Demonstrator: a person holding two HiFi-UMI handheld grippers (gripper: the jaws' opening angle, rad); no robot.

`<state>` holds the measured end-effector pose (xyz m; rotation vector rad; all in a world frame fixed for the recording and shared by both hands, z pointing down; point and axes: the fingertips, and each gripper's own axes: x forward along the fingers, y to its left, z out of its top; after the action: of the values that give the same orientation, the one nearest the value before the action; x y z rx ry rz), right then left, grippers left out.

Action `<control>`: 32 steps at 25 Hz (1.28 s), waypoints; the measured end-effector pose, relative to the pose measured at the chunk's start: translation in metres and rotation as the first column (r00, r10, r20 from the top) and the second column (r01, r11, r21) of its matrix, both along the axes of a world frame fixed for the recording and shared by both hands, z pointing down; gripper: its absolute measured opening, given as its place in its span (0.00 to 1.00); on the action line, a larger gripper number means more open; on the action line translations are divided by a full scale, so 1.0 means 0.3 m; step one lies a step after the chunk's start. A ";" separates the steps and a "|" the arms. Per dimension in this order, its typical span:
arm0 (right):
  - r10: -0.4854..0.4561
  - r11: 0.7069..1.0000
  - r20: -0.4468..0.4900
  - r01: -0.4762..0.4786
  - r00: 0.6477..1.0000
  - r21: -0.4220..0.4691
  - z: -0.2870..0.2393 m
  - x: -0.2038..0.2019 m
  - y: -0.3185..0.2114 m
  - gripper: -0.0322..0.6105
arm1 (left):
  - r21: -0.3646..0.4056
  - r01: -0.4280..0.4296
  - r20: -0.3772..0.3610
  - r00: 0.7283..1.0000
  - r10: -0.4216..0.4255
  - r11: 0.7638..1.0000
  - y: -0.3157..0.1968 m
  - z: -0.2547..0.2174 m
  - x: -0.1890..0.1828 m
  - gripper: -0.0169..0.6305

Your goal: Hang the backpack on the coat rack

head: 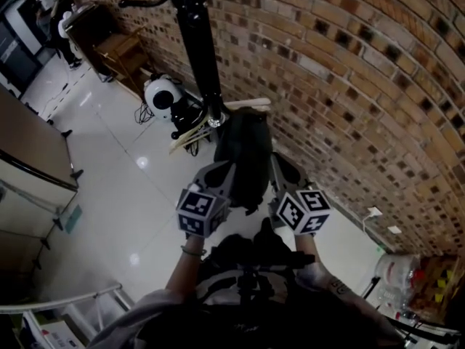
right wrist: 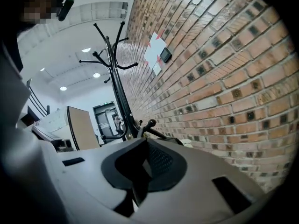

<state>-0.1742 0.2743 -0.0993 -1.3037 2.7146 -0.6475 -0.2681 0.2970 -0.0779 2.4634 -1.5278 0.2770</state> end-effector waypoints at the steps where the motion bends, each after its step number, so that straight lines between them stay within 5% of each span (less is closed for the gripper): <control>1: 0.006 1.000 -0.004 -0.006 1.000 -0.003 0.009 -0.006 0.022 0.06 | -0.004 -0.014 -0.003 1.000 0.014 1.000 0.017 0.009 0.002 0.03; 18: -0.061 0.997 -0.093 0.057 0.994 -0.047 0.066 -0.106 0.135 0.06 | -0.009 -0.059 -0.120 0.991 0.058 0.998 0.097 0.022 -0.007 0.02; 32: -0.159 0.987 -0.126 0.155 0.979 -0.039 0.083 -0.122 0.163 0.06 | -0.008 0.021 -0.121 0.992 -0.021 1.000 0.084 0.029 0.030 0.02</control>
<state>-0.2107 0.3232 -0.0745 -1.1846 2.9464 -0.6388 -0.2591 0.3222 -0.0692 2.4099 -1.4993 0.1261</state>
